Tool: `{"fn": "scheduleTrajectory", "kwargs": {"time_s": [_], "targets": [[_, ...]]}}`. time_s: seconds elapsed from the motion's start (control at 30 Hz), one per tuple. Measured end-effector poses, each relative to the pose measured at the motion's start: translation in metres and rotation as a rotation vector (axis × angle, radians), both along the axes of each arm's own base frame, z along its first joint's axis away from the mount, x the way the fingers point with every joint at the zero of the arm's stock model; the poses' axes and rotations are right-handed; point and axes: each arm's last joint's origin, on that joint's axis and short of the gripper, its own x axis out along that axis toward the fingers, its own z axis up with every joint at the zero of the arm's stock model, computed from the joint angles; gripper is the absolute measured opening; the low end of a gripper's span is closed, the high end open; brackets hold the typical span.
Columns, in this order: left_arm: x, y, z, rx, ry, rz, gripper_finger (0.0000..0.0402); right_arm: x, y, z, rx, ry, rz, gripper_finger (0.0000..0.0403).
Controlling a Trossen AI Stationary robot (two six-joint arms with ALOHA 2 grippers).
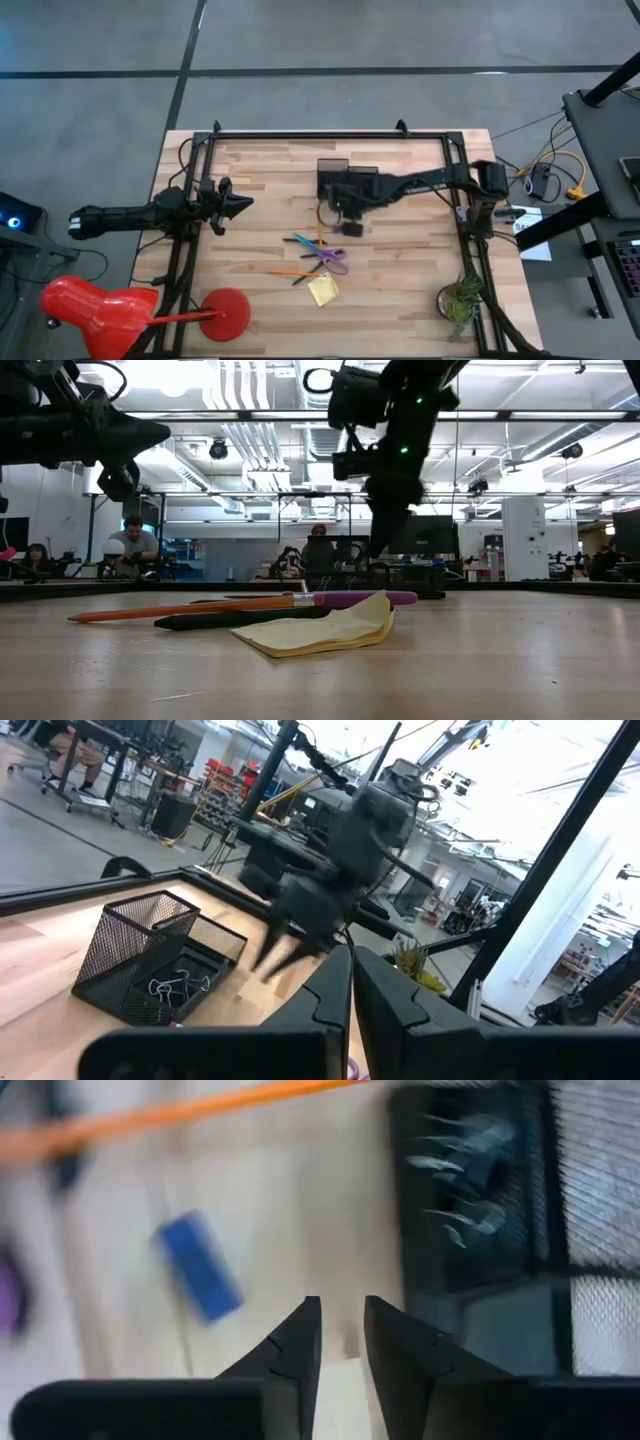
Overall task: Pick and place office supplies into organizer
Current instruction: Put the blue eraser into the desk organizer
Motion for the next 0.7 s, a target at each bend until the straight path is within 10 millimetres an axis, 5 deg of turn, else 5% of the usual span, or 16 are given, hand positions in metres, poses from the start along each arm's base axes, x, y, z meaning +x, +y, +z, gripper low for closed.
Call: {"fn": "scheduleTrajectory", "kwargs": {"time_s": [0.1, 0.3, 0.7], "targets": [[0.000, 0.000, 0.000, 0.000, 0.001, 0.000, 0.0000, 0.002, 0.009, -0.001, -0.059, 0.026, 0.136, 0.0082], [0.000, 0.000, 0.000, 0.000, 0.000, 0.000, 0.0000, 0.008, 0.012, 0.003, -0.037, -0.040, 0.091, 0.0087], [0.000, 0.000, 0.000, 0.000, 0.002, 0.000, 0.0000, 0.013, 0.038, -0.023, -0.009, 0.070, 0.495, 0.0130]]}}
